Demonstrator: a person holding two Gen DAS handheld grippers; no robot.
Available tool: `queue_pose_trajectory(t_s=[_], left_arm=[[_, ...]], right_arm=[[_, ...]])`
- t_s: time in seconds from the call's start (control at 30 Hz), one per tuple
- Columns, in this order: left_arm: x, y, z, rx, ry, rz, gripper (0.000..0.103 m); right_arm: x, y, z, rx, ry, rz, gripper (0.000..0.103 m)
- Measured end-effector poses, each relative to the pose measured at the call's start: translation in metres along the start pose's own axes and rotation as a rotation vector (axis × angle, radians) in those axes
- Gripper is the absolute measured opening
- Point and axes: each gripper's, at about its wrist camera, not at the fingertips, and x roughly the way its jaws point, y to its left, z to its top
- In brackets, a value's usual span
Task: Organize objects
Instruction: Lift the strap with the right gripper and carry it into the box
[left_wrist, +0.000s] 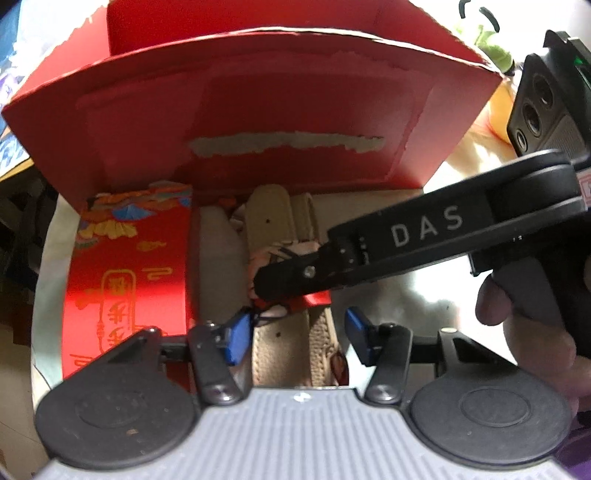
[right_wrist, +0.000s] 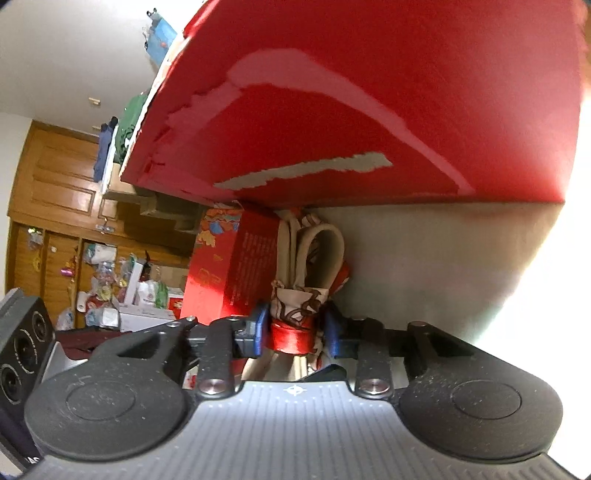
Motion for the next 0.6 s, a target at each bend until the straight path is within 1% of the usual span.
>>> queue_pose_trajectory(t_s=[0.07,0.2,0.3,0.43,0.57,0.6], left_arm=[[-0.003,-0.003,0.001,0.015,0.004,-0.008,0.051],[-0.012,-0.013,0.003,0.056,0.0,-0.037,0.051],[-0.02,-0.025,0.006,0.099,-0.013,-0.065,0.051],[-0.031,-0.041,0.017,0.171,-0.04,-0.096,0.051],[-0.04,-0.058,0.03,0.218,-0.076,-0.15,0.051],[-0.041,-0.071,0.032,0.236,-0.09,-0.161,0.051]], right_arm=[[-0.006,0.0,-0.002,-0.004,-0.002,-0.003,0.03],[-0.022,0.002,-0.005,-0.005,-0.016,-0.004,0.03],[-0.036,0.004,-0.009,-0.015,-0.037,-0.024,0.03],[-0.056,0.008,-0.016,-0.026,-0.085,-0.05,0.03],[-0.084,0.008,-0.021,-0.027,-0.155,-0.072,0.03],[-0.091,0.008,-0.023,-0.025,-0.176,-0.076,0.03]])
